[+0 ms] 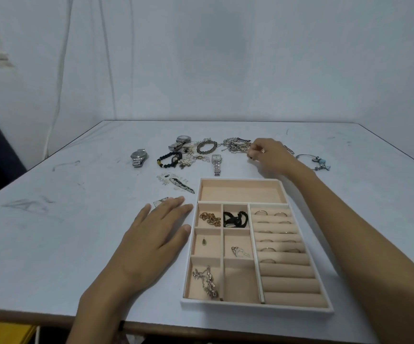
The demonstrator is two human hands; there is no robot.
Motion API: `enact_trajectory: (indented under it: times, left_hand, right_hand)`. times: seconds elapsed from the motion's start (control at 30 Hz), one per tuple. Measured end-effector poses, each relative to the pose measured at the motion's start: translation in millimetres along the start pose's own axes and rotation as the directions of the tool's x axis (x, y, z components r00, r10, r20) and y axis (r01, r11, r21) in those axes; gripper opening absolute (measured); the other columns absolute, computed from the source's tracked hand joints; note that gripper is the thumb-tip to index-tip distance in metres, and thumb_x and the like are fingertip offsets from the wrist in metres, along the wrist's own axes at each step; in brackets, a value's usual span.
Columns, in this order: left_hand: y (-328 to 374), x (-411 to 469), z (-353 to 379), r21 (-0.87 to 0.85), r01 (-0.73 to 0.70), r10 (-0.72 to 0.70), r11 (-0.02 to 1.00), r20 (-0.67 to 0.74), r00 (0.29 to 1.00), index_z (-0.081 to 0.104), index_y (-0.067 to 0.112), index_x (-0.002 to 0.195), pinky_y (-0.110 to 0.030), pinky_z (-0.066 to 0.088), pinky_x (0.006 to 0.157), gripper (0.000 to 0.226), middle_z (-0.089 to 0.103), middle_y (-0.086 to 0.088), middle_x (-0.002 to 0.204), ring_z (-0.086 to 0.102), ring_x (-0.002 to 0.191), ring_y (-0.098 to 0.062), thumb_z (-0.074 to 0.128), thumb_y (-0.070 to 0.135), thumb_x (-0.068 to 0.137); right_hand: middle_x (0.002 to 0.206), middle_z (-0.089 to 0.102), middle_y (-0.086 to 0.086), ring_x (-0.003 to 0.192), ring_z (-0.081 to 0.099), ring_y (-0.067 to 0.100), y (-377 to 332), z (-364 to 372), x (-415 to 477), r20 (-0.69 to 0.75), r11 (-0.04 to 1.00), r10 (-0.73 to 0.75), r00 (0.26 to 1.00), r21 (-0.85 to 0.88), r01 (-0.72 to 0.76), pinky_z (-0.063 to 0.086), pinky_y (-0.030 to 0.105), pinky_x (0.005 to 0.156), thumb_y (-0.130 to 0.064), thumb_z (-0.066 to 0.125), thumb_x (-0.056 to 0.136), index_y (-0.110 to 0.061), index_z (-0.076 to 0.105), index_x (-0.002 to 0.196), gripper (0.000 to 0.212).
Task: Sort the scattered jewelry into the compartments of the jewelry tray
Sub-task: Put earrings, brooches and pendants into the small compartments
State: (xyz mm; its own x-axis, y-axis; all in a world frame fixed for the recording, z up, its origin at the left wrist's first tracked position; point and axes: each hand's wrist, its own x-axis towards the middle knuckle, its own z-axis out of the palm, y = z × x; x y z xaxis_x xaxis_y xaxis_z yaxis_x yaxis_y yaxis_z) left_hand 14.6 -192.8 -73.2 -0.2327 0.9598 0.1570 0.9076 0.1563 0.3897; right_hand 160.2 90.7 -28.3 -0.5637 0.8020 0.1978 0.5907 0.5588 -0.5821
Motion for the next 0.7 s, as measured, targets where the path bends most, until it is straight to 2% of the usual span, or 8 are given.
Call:
enact_trajectory:
  times: [0.07, 0.13, 0.27, 0.37, 0.47, 0.53, 0.63, 0.7]
  left_hand:
    - [-0.6, 0.2, -0.1, 0.005, -0.003, 0.003, 1.000, -0.002, 1.000, 0.025, 0.044, 0.145, -0.023, -0.003, 0.118, 0.073, 0.016, 0.030, 0.151, 0.005, 0.138, 0.015, 0.004, 0.067, 0.078]
    - [0.0, 0.0, -0.5, 0.008, -0.007, 0.007, 1.000, -0.006, 1.000, 0.026, 0.043, 0.144, -0.022, -0.002, 0.118, 0.074, 0.018, 0.030, 0.151, 0.008, 0.139, 0.013, 0.005, 0.067, 0.078]
    - [3.0, 0.8, -2.2, -0.011, -0.006, 0.005, 1.000, -0.019, 1.000, 0.031, 0.042, 0.142, -0.021, 0.003, 0.117, 0.074, 0.023, 0.030, 0.147, 0.013, 0.130, 0.017, 0.008, 0.067, 0.076]
    - [4.0, 3.3, -6.0, -0.024, 0.012, -0.013, 1.000, -0.028, 1.000, 0.038, 0.043, 0.136, -0.024, 0.024, 0.109, 0.070, 0.031, 0.031, 0.139, 0.026, 0.123, 0.009, 0.014, 0.067, 0.075]
    - [6.4, 13.0, -13.8, -0.026, 0.069, -0.070, 0.997, -0.036, 0.997, 0.051, 0.046, 0.120, -0.028, 0.038, 0.091, 0.049, 0.045, 0.027, 0.126, 0.042, 0.115, -0.001, 0.029, 0.059, 0.078]
    - [7.6, 32.1, -24.2, -0.086, 0.139, -0.144, 0.987, -0.056, 0.988, 0.060, 0.042, 0.108, -0.033, 0.044, 0.089, 0.040, 0.056, 0.021, 0.111, 0.051, 0.106, -0.006, 0.036, 0.048, 0.076]
    - [-1.4, 80.9, -34.1, -0.061, 0.221, -0.225, 0.973, -0.080, 0.971, 0.062, 0.029, 0.110, -0.035, 0.046, 0.087, 0.029, 0.061, 0.011, 0.102, 0.059, 0.102, -0.018, 0.047, 0.039, 0.088]
    - [-9.4, 110.5, -30.8, 0.033, 0.268, -0.262, 0.963, -0.123, 0.957, 0.061, 0.022, 0.112, -0.035, 0.046, 0.083, 0.025, 0.063, 0.004, 0.108, 0.058, 0.103, -0.024, 0.047, 0.031, 0.093]
  right_hand:
    - [0.091, 0.062, 0.005, 0.061, 0.051, 0.012, -5.3, -9.4, -7.3, -0.015, 0.947, 0.057, 0.998, 0.317, -0.049, 0.039, 0.026, 0.056, -0.010, 0.046, 0.097, -0.011, 0.057, 0.087, 0.015]
    - [0.088, 0.066, 0.005, 0.057, 0.051, 0.012, -12.0, -19.6, -15.4, -0.013, 0.852, 0.078, 0.997, 0.521, -0.060, 0.035, 0.025, 0.049, -0.012, 0.044, 0.100, -0.013, 0.053, 0.086, 0.017]
    - [0.084, 0.071, -0.002, 0.068, 0.057, 0.013, -26.5, -38.8, -23.4, -0.077, 0.758, 0.080, 0.994, 0.652, -0.011, 0.036, 0.025, 0.057, -0.018, 0.045, 0.100, -0.020, 0.053, 0.086, 0.017]
    - [0.082, 0.072, -0.006, 0.073, 0.060, 0.012, -35.0, -46.2, -28.1, -0.103, 0.633, 0.085, 0.991, 0.774, 0.026, 0.039, 0.026, 0.064, -0.021, 0.045, 0.101, -0.022, 0.055, 0.088, 0.016]
    - [0.080, 0.071, -0.007, 0.074, 0.061, 0.012, -42.6, -50.2, -34.2, -0.115, 0.422, 0.103, 0.988, 0.904, 0.061, 0.043, 0.026, 0.067, -0.022, 0.045, 0.101, -0.021, 0.057, 0.089, 0.017]
    - [0.076, 0.070, -0.007, 0.072, 0.062, 0.012, -46.5, -53.3, -37.1, -0.107, 0.247, 0.114, 0.988, 0.966, 0.076, 0.046, 0.027, 0.067, -0.022, 0.046, 0.101, -0.020, 0.058, 0.089, 0.017]
    - [0.071, 0.066, -0.007, 0.064, 0.061, 0.012, -50.6, -58.3, -40.4, -0.069, 0.011, 0.114, 0.991, 0.998, 0.068, 0.051, 0.027, 0.065, -0.021, 0.045, 0.101, -0.020, 0.057, 0.089, 0.017]
    - [0.068, 0.063, -0.007, 0.054, 0.054, 0.011, -51.5, -62.0, -41.5, -0.081, -0.074, 0.098, 0.992, 0.993, 0.088, 0.048, 0.022, 0.055, -0.021, 0.045, 0.101, -0.020, 0.057, 0.089, 0.017]
